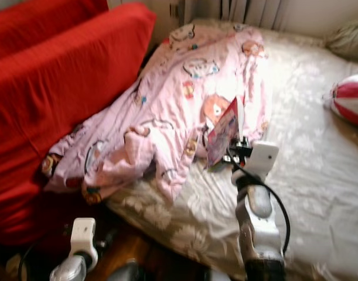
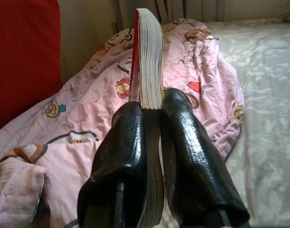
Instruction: Clean up the room
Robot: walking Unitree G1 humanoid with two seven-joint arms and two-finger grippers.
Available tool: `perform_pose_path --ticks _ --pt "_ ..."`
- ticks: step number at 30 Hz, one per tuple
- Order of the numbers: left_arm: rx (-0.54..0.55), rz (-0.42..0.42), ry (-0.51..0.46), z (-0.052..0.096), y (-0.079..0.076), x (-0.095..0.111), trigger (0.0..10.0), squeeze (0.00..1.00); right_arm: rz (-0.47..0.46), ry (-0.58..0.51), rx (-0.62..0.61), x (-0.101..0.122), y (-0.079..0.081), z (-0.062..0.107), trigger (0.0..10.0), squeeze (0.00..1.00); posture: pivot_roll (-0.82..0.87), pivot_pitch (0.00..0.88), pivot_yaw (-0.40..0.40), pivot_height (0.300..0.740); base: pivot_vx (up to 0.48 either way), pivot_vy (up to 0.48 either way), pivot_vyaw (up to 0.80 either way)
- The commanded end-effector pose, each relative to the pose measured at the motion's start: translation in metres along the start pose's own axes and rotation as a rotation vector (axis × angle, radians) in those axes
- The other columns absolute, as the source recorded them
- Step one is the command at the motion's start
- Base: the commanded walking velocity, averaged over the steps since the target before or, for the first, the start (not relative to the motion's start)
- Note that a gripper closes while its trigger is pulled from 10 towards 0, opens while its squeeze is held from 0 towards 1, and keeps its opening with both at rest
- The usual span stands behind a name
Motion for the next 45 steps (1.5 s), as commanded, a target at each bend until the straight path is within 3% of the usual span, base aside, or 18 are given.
perform_pose_path --ticks 1,9,20,30,45 --pt "0.035 0.007 0.082 0.009 0.008 -0.022 10.0 0.00 -0.005 -0.025 -0.014 0.005 -0.001 0.001 10.0 0.00 0.05 0.110 -0.015 0.715 0.000 0.000 0.00" --pt "0.070 0.030 0.123 0.011 0.012 -0.030 10.0 0.00 -0.003 -0.012 -0.019 0.003 -0.001 0.000 10.0 0.00 0.05 0.094 -0.020 0.715 0.000 0.000 0.00" --pt "0.041 0.005 0.160 0.012 0.003 -0.040 10.0 0.00 -0.006 0.005 -0.035 0.001 -0.002 -0.001 10.0 0.00 0.05 0.130 -0.024 0.715 0.000 -0.162 -0.75" --pt "0.055 0.008 0.191 0.019 0.006 -0.051 10.0 0.00 -0.013 0.015 -0.046 -0.002 -0.002 0.000 10.0 0.00 0.06 0.147 -0.025 0.715 0.000 -0.303 -0.71" --pt "0.058 0.002 0.195 0.018 0.007 -0.049 10.0 0.00 -0.019 0.010 -0.054 -0.002 -0.002 0.000 10.0 0.00 0.05 0.169 -0.019 0.715 0.000 -0.319 0.00"
Point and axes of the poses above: a point about 5 cm out from each wrist's last joint towards the gripper, its own z axis pointing back from the gripper into the wrist, its own x axis along the axis of the wrist's last joint, y = z × x, the point moved 3 cm from there along -z, pointing out of the wrist towards the gripper, and after that the axes turned 9 degrees about z, right-handed, at the moved point
